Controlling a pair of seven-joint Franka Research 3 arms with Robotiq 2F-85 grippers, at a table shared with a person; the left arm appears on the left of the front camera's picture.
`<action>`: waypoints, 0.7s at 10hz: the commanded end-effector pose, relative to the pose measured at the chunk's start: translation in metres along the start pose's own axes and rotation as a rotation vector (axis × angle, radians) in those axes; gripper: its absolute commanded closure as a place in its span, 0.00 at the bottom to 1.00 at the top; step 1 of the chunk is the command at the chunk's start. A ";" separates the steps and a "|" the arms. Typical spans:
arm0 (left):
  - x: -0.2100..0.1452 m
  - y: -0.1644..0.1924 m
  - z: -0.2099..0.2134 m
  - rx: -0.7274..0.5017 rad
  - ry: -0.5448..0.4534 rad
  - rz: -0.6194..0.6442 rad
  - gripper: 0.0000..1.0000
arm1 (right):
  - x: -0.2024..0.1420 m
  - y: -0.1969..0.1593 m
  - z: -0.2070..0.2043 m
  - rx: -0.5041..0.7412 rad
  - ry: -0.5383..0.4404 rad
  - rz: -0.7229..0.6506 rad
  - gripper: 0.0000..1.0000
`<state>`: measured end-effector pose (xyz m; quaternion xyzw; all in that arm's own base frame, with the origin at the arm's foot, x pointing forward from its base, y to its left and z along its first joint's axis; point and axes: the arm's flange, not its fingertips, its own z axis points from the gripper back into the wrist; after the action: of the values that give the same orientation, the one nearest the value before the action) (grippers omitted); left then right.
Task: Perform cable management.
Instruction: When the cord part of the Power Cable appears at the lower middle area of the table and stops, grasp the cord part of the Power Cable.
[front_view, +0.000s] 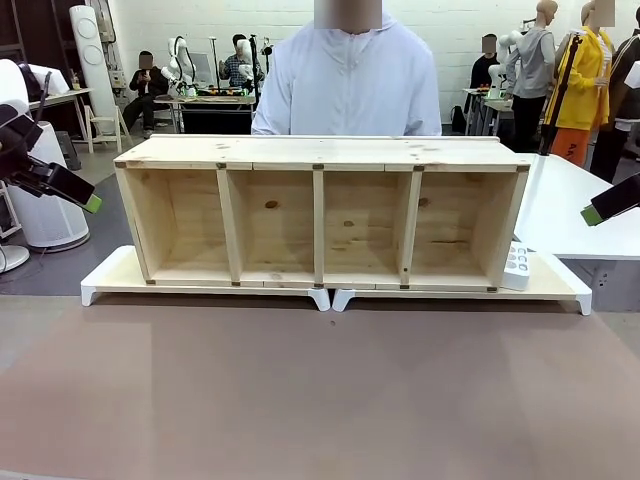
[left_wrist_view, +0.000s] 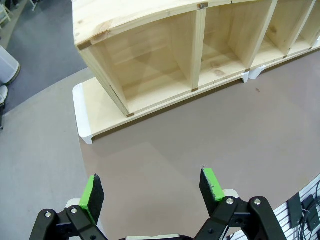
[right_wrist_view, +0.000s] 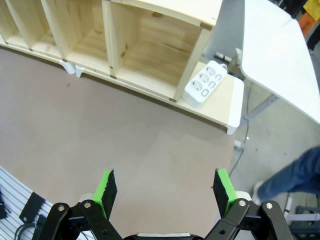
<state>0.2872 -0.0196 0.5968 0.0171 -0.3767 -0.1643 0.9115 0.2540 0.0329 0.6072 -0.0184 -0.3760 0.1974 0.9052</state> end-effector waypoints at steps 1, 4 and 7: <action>0.002 0.000 -0.002 0.007 -0.009 -0.004 0.00 | 0.000 0.000 -0.003 -0.007 0.011 0.000 0.00; 0.002 0.000 -0.002 0.007 -0.009 -0.004 0.00 | 0.000 0.000 -0.003 -0.007 0.011 0.000 0.00; 0.002 0.000 -0.002 0.007 -0.009 -0.004 0.00 | 0.000 0.000 -0.003 -0.007 0.011 0.000 0.00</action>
<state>0.2872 -0.0196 0.5968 0.0171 -0.3767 -0.1643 0.9115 0.2540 0.0329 0.6072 -0.0184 -0.3760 0.1973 0.9052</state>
